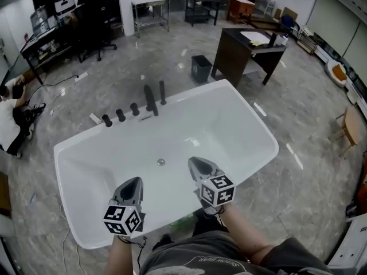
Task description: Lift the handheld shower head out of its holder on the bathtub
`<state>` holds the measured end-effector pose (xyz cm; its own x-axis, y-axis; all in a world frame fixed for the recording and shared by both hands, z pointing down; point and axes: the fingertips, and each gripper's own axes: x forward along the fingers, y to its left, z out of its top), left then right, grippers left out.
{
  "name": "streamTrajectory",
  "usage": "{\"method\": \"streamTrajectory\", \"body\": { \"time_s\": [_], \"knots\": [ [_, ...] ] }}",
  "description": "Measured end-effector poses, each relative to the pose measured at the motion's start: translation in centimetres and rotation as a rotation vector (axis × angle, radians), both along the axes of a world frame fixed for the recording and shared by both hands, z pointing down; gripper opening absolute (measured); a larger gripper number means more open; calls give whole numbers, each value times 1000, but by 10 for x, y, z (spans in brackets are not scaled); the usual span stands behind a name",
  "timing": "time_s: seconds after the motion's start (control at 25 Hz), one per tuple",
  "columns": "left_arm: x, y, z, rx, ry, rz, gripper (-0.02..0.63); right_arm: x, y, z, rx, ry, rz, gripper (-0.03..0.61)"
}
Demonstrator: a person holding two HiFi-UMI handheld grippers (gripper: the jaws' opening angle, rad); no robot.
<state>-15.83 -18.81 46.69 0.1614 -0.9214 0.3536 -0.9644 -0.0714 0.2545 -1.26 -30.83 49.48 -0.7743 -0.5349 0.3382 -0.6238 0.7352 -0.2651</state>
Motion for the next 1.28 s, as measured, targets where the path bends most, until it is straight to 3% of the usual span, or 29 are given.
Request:
{"method": "streamTrajectory", "body": {
  "time_s": [0.28,0.56,0.8,1.2,1.28],
  "knots": [
    [19,-92,16,-39,-1,-144,15,8,-113,29,-32,39,-129,29],
    [9,-178,35,-77,-42,-250,15,-5,-228,60,-39,66,-153,29],
    [-23,-242,61,-77,-45,-336,15,-47,-311,101,-53,72,-169,31],
    [-93,-300,125,-121,-81,-407,15,-141,-387,174,-77,84,-230,33],
    [-105,-306,138,-118,-76,-411,15,-161,-398,192,-78,91,-240,92]
  ]
}}
